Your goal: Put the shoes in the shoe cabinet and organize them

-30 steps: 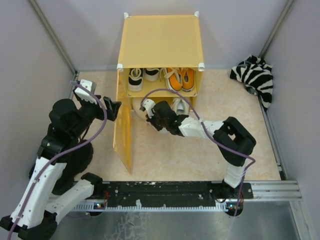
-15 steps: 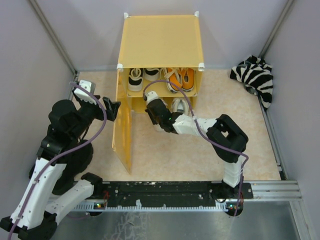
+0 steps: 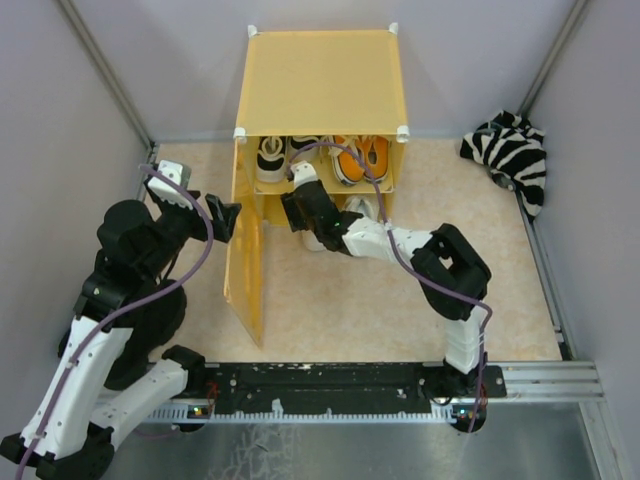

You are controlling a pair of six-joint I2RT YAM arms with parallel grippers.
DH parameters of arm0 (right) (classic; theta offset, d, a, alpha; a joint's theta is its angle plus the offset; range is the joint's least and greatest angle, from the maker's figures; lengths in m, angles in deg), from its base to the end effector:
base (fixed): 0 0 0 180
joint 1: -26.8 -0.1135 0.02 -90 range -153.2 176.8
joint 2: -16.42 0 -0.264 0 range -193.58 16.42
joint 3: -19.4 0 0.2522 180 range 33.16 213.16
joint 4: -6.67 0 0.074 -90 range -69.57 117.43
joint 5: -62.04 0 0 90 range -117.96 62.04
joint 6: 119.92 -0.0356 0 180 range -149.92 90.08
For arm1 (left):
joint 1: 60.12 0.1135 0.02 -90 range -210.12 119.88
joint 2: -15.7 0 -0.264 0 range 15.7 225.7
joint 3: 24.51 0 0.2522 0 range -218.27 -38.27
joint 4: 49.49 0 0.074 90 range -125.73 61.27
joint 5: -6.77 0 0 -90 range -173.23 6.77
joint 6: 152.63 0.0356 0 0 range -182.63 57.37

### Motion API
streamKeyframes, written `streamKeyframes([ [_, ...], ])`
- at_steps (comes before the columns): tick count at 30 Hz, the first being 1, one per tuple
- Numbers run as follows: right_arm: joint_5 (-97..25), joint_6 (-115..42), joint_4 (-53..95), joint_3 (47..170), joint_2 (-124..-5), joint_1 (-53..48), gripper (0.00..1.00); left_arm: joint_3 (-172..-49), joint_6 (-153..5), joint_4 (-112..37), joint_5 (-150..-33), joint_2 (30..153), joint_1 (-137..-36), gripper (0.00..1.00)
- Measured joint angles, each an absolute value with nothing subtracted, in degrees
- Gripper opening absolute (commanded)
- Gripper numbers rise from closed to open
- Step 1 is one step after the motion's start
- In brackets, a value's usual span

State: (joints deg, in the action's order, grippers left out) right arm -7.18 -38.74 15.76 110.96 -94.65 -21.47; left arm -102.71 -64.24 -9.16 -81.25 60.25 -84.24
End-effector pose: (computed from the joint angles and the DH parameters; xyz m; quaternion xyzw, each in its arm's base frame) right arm 0.3068 0.3251 0.2243 -0.1988 0.8272 0.1037 0.5152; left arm 0.1380 -0.0604 0.4257 0.1345 0.7349 -0.1354 0.6508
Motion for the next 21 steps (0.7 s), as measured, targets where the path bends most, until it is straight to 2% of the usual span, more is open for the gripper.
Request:
streamKeyframes([
  [11,-13.00,-39.18,25.40,110.22,-80.26,-24.16,0.58,-102.71,-64.24,-9.56,-81.53,60.60,-84.27,0.99],
  [16,-11.69,-41.10,28.26,104.42,-71.83,-26.63,0.49,-102.71,-64.24,-9.62,-81.60,60.69,-84.27,0.99],
  [21,-11.55,-44.14,31.21,97.58,-70.21,-27.68,0.45,-102.71,-64.26,-9.73,-81.75,60.86,-84.27,0.99],
])
